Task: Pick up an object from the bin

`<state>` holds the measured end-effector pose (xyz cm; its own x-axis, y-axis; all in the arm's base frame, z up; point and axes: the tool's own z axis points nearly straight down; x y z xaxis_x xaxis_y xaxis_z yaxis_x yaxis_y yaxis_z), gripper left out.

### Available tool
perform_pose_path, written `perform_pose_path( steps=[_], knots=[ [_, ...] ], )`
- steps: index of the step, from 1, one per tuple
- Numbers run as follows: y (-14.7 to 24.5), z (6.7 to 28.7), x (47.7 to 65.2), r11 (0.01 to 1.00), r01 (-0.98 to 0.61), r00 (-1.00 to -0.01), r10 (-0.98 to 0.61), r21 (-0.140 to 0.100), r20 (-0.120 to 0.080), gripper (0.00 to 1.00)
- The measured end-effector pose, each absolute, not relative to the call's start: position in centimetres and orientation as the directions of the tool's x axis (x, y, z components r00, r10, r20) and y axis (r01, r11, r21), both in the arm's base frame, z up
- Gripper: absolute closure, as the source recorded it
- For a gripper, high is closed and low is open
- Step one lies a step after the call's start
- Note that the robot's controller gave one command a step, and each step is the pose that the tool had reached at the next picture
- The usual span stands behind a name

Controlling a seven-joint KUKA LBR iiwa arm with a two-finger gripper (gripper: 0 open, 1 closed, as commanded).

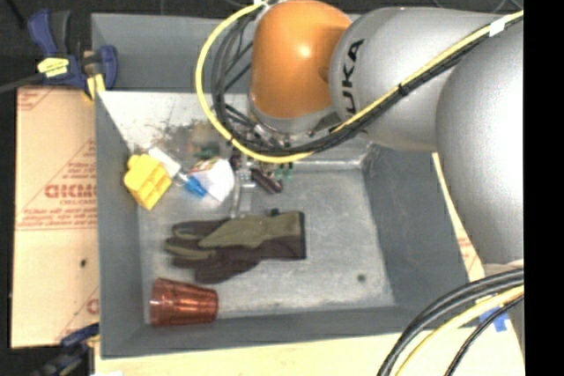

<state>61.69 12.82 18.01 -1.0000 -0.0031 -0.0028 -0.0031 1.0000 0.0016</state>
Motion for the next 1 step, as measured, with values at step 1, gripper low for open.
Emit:
perform_pose_path(
  steps=[1],
  knots=[
    [15.05, 15.50, 60.11, 0.999, -0.054, -0.999, -0.054, 0.000, -0.006, 0.00]
  ],
)
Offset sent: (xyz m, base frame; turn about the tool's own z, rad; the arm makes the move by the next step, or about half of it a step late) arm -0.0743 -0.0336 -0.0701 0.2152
